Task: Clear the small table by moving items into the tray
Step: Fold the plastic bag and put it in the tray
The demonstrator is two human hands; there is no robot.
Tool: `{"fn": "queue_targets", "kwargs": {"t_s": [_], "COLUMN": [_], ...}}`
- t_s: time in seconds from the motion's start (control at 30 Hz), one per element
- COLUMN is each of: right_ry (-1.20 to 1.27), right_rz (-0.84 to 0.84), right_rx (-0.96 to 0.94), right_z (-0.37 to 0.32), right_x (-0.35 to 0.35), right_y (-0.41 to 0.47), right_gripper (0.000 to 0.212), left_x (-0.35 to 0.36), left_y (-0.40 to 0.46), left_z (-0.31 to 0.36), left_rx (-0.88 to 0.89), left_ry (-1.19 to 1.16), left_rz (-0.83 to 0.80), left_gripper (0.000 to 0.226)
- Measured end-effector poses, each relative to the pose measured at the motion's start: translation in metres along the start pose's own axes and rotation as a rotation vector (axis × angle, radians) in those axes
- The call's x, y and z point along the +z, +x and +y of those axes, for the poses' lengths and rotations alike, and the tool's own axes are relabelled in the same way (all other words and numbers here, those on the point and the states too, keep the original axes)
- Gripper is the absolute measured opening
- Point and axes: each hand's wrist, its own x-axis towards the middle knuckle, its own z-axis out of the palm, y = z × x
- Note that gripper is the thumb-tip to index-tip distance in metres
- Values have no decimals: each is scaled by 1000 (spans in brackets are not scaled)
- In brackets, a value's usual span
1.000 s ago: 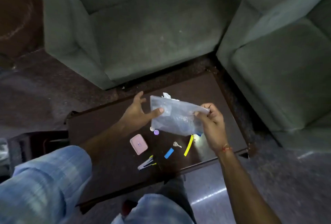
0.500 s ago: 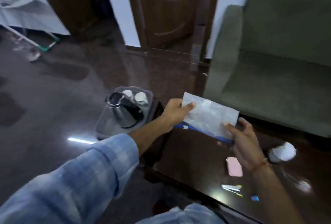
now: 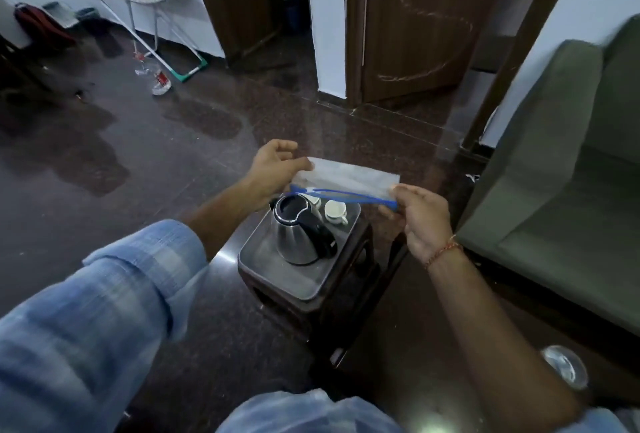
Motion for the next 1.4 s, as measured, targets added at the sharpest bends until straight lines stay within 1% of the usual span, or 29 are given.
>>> {"fn": "queue_targets", "kwargs": {"t_s": [0.1,0.17,0.2,0.3,0.37,0.47,0.53,0.63,0.7,0.8,0.9,1.03,1.1,1.17,1.3,1.4], "right_ry": [47,31,16,-9,-17,-2,5,11,20,27,10,-31,-59,-50,-44,-52], "right_rz": [-55,-58,-46,16,76,215,305,416,474,527,552,572,594,606,656,681], "right_rx": [149,200,218,273,311,367,404,434,446,468,502,532,573,594,584,569], "right_z": [-11,-10,-8,5,19,45,65,94,109,123,135,148,155,161,177,186], "right_x": [24,37,44,61,72,84,89,96,100,106,112,117,119,120,121,121], "right_y": [27,48,60,96,119,151,170,196,210,231,255,281,288,295,305,310], "right_gripper": [8,13,17,25,24,18,18,17,16,17,17,17,17,21,30,23], "left_x": [-11,-15,-15,-12,-9,-4,-2,3,4,5,5,5,4,4,4,7], "left_y": [36,64,79,127,161,207,232,261,276,296,318,337,341,342,346,348], "left_z": [2,-4,-7,-19,-33,-57,-75,-101,-114,-130,-148,-167,-173,-175,-185,-190], "left_rx": [-16,-28,-36,-85,-142,-236,-274,-323,-356,-388,-406,-385,-398,-402,-338,-284], "left_ry": [31,85,108,130,139,162,200,180,150,146,167,159,146,148,263,341], "left_rz": [74,126,145,159,105,-43,-137,-238,-277,-303,-300,-279,-280,-292,-284,-265], "left_gripper": [17,11,14,35,43,47,51,35,30,23,21,18,20,24,27,21]}}
